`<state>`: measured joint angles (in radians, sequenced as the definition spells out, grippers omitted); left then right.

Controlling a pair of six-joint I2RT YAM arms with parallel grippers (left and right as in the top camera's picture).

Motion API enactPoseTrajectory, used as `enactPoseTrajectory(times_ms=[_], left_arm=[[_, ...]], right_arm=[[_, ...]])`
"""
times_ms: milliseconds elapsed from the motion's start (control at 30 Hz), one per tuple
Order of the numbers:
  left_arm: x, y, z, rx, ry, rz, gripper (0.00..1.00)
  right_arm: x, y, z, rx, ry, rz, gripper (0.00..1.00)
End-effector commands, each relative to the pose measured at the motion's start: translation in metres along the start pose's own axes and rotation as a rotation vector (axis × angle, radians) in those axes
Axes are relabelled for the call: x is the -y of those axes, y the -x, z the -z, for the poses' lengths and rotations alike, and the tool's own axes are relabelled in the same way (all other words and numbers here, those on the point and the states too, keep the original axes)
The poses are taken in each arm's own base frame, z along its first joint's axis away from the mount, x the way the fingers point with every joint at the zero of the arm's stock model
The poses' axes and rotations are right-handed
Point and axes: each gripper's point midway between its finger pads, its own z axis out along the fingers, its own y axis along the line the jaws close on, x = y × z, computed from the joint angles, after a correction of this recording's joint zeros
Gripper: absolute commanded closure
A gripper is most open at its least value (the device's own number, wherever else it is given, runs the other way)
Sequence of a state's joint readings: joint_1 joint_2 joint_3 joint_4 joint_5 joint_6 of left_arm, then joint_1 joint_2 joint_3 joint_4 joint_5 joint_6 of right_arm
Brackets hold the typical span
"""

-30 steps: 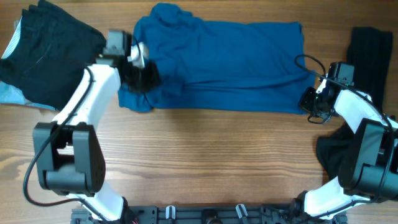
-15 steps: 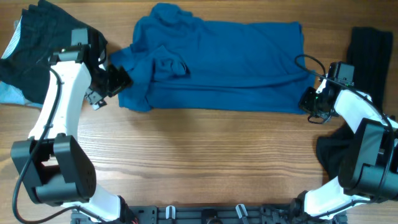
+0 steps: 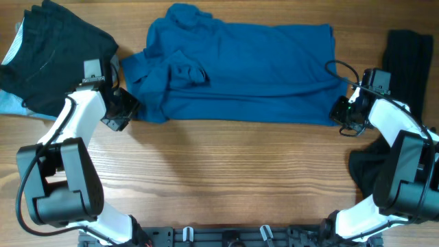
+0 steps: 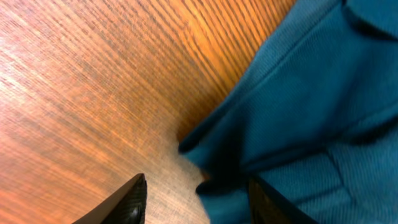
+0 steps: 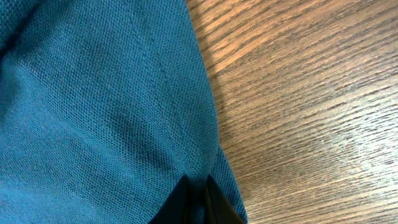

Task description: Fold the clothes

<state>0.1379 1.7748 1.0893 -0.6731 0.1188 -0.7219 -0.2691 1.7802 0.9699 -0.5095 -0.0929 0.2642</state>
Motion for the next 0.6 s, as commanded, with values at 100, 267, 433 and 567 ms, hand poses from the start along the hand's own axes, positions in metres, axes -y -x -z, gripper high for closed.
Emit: enactPoseTrajectory(times_ms=[100,267,433,567], left_arm=[[-0.005,-0.002,-0.015,0.0,-0.002,0.152,0.43],[-0.016,-0.005,-0.032,-0.018,0.055,0.158,0.51],[-0.016,0.003,-0.032,0.018,0.056,0.155,0.74],[-0.011,0.017,-0.031,0.086,0.04,0.148,0.78]], right_arm=[[0.005,-0.016,-0.01,-0.049,-0.019,0.001,0.89],[0.005,-0.016,-0.01,-0.049,-0.019,0.001,0.89],[0.005,-0.017,-0.009,-0.053,-0.02,0.0,0.89],[0.006,-0.017,-0.009,-0.055,-0.021,0.0,0.89]])
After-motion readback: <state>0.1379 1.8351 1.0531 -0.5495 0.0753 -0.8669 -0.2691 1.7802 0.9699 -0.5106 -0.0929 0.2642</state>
